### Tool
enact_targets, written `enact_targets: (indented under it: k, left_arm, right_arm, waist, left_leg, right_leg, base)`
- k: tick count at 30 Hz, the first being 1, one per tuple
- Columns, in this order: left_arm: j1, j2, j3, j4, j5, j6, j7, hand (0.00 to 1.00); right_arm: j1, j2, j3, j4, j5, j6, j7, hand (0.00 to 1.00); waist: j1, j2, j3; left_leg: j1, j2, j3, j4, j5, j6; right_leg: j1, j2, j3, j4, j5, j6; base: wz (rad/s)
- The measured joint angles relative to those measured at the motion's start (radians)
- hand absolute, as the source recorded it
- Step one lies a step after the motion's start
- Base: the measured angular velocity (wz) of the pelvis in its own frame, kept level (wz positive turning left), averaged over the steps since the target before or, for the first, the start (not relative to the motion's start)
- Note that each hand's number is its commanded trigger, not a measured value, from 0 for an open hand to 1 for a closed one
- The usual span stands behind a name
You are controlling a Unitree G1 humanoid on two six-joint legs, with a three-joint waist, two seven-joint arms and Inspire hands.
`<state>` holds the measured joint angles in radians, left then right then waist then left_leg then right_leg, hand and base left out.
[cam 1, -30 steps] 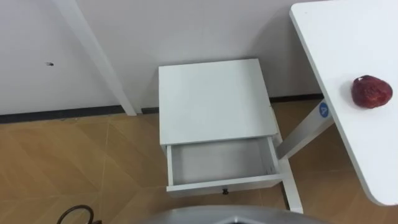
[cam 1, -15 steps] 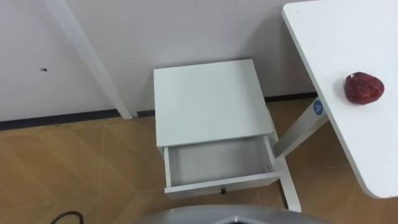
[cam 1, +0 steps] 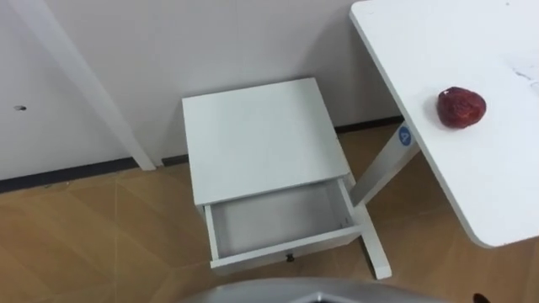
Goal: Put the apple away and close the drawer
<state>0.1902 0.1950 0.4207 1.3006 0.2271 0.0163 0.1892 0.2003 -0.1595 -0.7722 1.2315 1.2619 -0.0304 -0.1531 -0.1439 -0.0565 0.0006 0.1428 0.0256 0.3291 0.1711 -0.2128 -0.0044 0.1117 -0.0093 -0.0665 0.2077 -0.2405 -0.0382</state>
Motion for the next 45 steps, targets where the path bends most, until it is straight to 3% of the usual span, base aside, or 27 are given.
enact_targets:
  k: [5, 11, 20, 26, 31, 37, 41, 45]
  left_arm:
    - [0.029, 0.008, 0.009, -0.048, -0.001, 0.0, 0.0, 0.0]
    - [0.041, 0.01, 0.012, -0.078, 0.0, -0.005, 0.0, 0.0]
    - [0.065, 0.01, 0.004, -0.147, 0.001, -0.006, -0.002, 0.0]
    - [0.072, 0.007, -0.001, -0.155, 0.037, -0.015, -0.001, 0.0]
    - [0.075, 0.008, -0.074, -0.155, 0.039, -0.017, -0.002, 0.0]
    - [0.054, 0.009, -0.167, -0.161, 0.038, -0.023, -0.009, 0.0]
    - [0.055, 0.01, -0.17, -0.172, 0.039, -0.026, -0.04, 0.0]
    - [0.062, 0.009, -0.171, -0.172, 0.039, -0.026, -0.063, 0.0]
  right_arm:
    - [-0.014, -0.006, -0.045, -0.103, 0.054, -0.013, -0.068, 0.0]
    - [-0.067, -0.068, -0.117, -0.174, 0.073, -0.046, -0.18, 0.0]
    - [-0.094, -0.109, -0.13, -0.559, -0.024, -0.122, -0.391, 0.0]
    - [-0.099, -0.114, -0.081, -0.767, -0.254, -0.145, -0.51, 0.0]
    - [-0.097, -0.119, -0.004, -0.971, -0.472, -0.151, -0.551, 0.0]
    - [-0.081, -0.12, 0.129, -1.066, -0.599, -0.153, -0.55, 0.0]
    - [-0.082, -0.121, 0.167, -1.097, -0.677, -0.148, -0.517, 0.0]
    - [-0.112, -0.152, 0.211, -1.1, -0.718, -0.142, -0.453, 0.0]
  waist:
    - [-0.011, -0.006, -0.0033]
    - [-0.017, -0.015, -0.0034]
    - [-0.015, -0.015, -0.0037]
    - [-0.006, -0.007, 0.0001]
    - [-0.007, -0.005, 0.0011]
    - [0.013, -0.014, 0.0018]
    - [0.018, -0.014, 0.0008]
    - [0.019, -0.016, 0.0007]
  left_leg:
    - [0.003, 0.0, 0.0, 0.002, 0.0, 0.0]
    - [0.0, -0.003, -0.001, 0.002, 0.0, 0.0]
    - [-0.029, -0.002, -0.004, 0.01, 0.0, 0.0]
    - [-0.044, -0.002, -0.007, 0.016, 0.0, 0.0]
    - [-0.05, -0.001, -0.008, 0.016, 0.0, 0.0]
    - [-0.053, 0.0, -0.006, 0.016, 0.0, 0.0]
    - [-0.061, 0.001, -0.007, 0.016, 0.0, 0.0]
    - [-0.063, 0.003, -0.007, 0.016, 0.0, 0.0]
  right_leg:
    - [0.0, 0.0, 0.008, 0.002, -0.001, 0.0]
    - [-0.012, -0.001, 0.014, 0.015, -0.005, 0.002]
    - [-0.039, 0.001, 0.009, 0.023, -0.004, 0.003]
    - [-0.052, 0.006, 0.012, 0.027, -0.004, 0.002]
    - [-0.059, 0.007, 0.011, 0.026, -0.004, 0.002]
    - [-0.062, 0.006, 0.01, 0.027, -0.003, 0.002]
    - [-0.062, 0.008, 0.008, 0.017, 0.001, 0.002]
    - [-0.061, 0.009, 0.006, 0.016, 0.006, 0.0]
  base:
    - [-0.04]
    - [-0.03]
    - [0.02]
    - [0.01]
    - [0.0]
    - [-0.01]
    - [0.03]
    - [-0.02]
